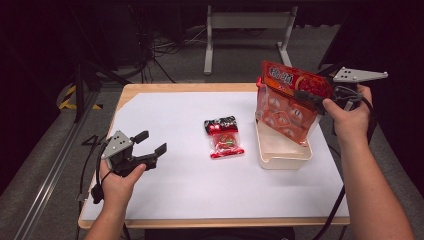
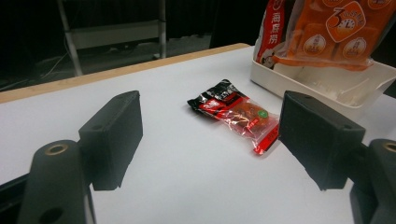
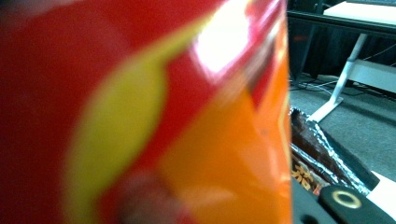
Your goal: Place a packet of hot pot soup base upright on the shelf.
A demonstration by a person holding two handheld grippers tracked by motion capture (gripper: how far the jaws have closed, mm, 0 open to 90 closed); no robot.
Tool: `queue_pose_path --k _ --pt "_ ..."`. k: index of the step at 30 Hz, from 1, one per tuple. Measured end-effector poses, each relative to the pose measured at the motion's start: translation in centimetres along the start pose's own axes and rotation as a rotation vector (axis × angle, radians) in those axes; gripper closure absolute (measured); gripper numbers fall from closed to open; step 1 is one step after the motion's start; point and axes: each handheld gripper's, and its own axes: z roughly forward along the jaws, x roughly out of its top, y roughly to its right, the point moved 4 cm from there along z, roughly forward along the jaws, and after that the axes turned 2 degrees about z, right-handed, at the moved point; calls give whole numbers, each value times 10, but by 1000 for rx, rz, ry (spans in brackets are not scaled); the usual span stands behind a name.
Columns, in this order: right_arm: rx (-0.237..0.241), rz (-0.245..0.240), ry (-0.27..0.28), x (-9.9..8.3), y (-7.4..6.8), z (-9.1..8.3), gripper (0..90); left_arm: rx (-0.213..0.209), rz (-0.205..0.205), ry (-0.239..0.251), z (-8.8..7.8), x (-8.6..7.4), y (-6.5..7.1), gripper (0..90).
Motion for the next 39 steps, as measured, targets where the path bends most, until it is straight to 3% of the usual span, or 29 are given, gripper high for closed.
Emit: queue_pose_path --k 14,26,30,34,36,39 --pt "-33 -17 -35 -20 8 5 899 -4 -2 -5 1 -1 0 228" --pt "-28 -20 -49 -28 8 12 898 -4 -4 -4 1 -2 0 223" --pt "-33 -28 -65 -32 9 16 898 -4 -5 -6 0 -2 0 222" --pt "-38 -18 -131 -54 11 35 898 -1 -5 -7 -1 -2 -1 221" --pt "-23 10 -103 -59 13 36 897 0 -5 -7 -1 -3 -2 221" --pt "-31 9 -96 -60 14 34 895 0 -7 -6 -1 -3 -2 220"
